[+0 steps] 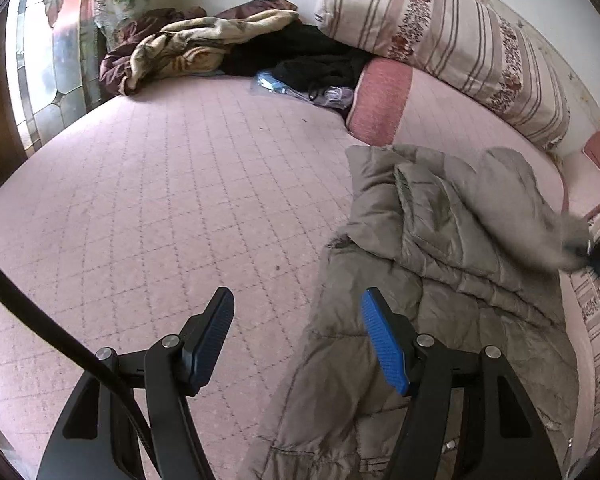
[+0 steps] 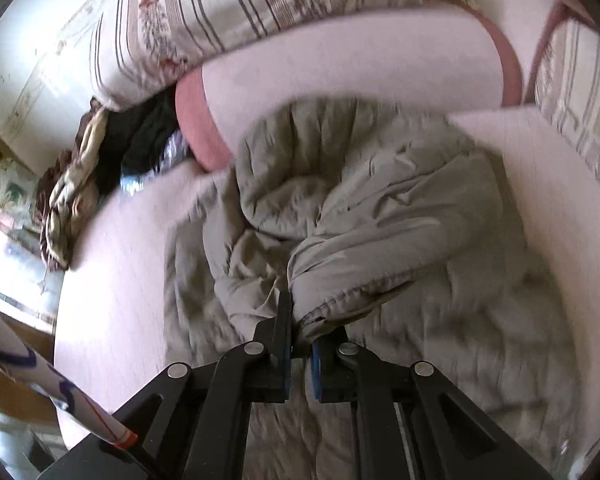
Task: Fold large clothes
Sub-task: 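Grasp the hood with the right tool and fold it down onto the body, then open the right tool and withdraw it from the folded jacket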
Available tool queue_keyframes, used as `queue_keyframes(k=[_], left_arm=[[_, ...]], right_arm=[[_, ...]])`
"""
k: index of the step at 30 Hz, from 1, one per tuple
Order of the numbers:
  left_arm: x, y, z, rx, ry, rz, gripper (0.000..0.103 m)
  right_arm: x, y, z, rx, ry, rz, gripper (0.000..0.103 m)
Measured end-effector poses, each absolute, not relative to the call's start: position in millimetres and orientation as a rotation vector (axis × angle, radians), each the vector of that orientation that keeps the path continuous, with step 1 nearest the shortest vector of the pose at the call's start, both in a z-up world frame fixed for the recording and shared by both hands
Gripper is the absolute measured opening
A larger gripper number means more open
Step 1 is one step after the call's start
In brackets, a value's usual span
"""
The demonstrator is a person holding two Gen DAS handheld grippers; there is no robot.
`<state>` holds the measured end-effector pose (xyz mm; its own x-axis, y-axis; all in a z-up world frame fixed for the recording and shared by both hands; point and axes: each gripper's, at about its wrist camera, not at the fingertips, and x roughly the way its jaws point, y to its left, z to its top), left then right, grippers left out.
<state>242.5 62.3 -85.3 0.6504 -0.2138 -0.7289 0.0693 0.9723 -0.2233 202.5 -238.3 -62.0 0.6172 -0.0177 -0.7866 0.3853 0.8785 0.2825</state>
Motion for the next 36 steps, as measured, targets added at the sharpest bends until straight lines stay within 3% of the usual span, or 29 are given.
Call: queue_keyframes(k=[9,13,17,19,23,31,36], left_arm=[[247.0,65.3,-91.1,-0.18,0.871,-0.147,0.065],[247.4,66.8,-92.6,-0.184,0.876,-0.141,0.065],[246.6,69.7,-93.4,-0.189,0.882,-0.132,0.065],[246.0,71.0,-93.6,-0.191,0.882,-0.129,0.065],[245.2,72.4,-94.3,-0.188,0.888,-0.131,0.065],[244.0,69.9,-94.3,-0.169,0.883,-0.127,0.065],[243.0,68.2,-97.2,-0.156,0.893,-0.129,0.065]], right_arm=[[212.3,-225.7,-175.6,0.608,1.05,-0.252,0.007],[228.3,-218.6,-197.2,0.605,1.05,-0.267,0.008],[225.3,-221.8,-185.8,0.603,0.998,-0.271,0.014],[217.5,-222.1,-170.0,0.559,0.971,-0.282,0.031],[191.8,-221.2,-140.8,0.477,0.919,-0.286,0.054],[144.1,-235.1,-78.8,0.365,0.814,-0.298,0.056],[182.1,-255.2,-55.4,0.3,0.707,-0.415,0.056]])
